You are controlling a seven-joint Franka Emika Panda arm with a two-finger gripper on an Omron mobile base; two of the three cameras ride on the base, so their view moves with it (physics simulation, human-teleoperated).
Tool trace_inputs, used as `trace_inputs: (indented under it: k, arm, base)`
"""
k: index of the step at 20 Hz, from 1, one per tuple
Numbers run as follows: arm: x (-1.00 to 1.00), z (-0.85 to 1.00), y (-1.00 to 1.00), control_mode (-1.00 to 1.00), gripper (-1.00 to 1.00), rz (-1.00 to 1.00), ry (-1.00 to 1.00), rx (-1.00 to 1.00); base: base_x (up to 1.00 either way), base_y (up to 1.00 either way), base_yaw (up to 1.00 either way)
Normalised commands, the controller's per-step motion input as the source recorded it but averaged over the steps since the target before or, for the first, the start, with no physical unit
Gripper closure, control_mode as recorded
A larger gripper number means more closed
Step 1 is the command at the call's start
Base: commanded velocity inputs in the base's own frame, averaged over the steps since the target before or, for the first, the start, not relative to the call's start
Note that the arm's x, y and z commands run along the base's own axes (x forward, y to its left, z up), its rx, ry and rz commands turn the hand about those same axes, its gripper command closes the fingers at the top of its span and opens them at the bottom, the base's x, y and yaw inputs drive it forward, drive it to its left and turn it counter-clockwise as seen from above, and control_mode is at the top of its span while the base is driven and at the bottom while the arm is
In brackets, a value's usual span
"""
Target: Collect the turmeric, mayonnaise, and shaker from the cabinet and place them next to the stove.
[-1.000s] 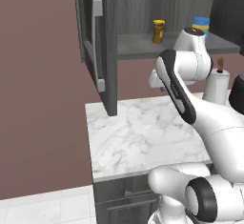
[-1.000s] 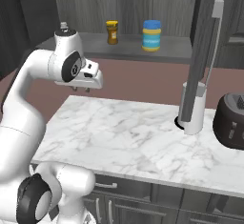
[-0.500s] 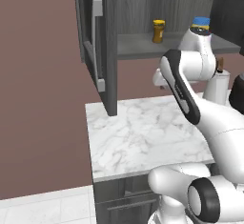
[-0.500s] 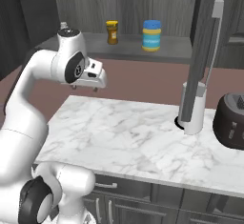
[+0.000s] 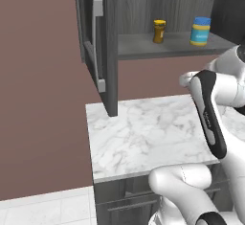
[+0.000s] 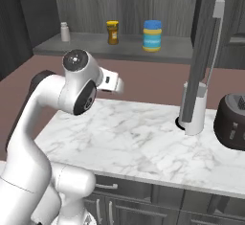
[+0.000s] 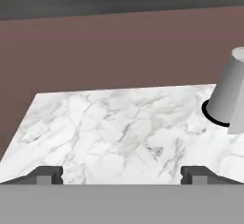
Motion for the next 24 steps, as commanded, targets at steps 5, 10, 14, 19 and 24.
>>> trace_inputs:
  k: [5, 10, 14, 19, 24]
  arm:
    - [0.00, 0.37, -0.61, -1.00, -1.00, -0.16, -0.32, 0.03]
    - [0.02, 0.46, -0.45, -1.00, -1.00, -0.20, -0.24, 0.05]
    - [0.09, 0.51, -0.39, -1.00, -1.00, -0.19, -0.20, 0.05]
    - [0.23, 0.53, -0.17, -1.00, -1.00, -0.17, -0.13, 0.04]
    - [0.21, 0.38, -0.04, -1.00, -1.00, -0.04, -0.08, 0.01]
  base:
    - [0.00, 0.00, 0.00]
    - [0.00, 0.00, 0.00]
    - [0.00, 0.00, 0.00]
    - [0.00, 0.00, 0.00]
    - [0.00, 0.00, 0.00]
